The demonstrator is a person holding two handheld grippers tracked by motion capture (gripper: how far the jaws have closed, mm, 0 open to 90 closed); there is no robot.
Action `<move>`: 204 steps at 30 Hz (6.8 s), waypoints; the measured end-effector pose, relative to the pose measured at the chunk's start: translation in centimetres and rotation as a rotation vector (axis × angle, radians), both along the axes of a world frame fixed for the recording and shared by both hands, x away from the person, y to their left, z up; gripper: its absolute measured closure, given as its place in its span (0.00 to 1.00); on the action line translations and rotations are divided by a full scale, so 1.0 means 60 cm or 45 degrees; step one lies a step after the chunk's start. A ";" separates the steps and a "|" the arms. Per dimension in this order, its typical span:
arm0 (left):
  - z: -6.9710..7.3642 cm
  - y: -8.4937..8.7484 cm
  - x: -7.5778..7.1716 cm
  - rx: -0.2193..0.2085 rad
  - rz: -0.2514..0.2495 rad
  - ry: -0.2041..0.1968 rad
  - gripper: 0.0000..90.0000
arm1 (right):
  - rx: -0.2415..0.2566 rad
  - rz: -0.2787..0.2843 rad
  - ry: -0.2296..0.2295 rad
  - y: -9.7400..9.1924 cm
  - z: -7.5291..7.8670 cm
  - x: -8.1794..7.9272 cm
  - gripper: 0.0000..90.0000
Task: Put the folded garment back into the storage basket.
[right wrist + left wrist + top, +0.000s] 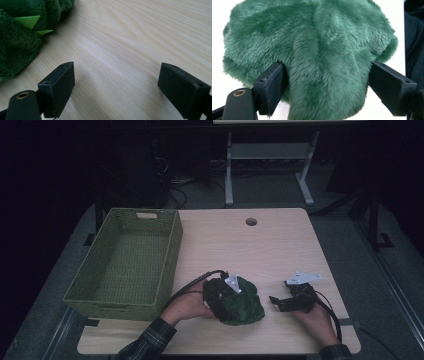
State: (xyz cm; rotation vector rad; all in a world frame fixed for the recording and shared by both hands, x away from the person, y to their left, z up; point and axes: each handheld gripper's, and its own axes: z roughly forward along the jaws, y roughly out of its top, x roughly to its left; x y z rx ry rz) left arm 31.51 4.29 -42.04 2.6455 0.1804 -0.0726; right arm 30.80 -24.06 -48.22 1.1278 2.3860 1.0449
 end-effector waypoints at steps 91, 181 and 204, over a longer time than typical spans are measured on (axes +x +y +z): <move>0.249 0.306 0.066 -0.057 0.588 -0.265 0.80 | 0.002 -0.011 -0.002 0.001 0.000 0.001 0.16; 0.140 0.447 0.081 -0.064 1.012 -0.173 0.15 | 0.000 -0.012 -0.001 0.000 0.000 0.001 0.16; 0.176 0.276 0.057 -0.378 0.818 -0.253 0.16 | 0.001 -0.012 -0.002 0.001 0.000 0.001 0.16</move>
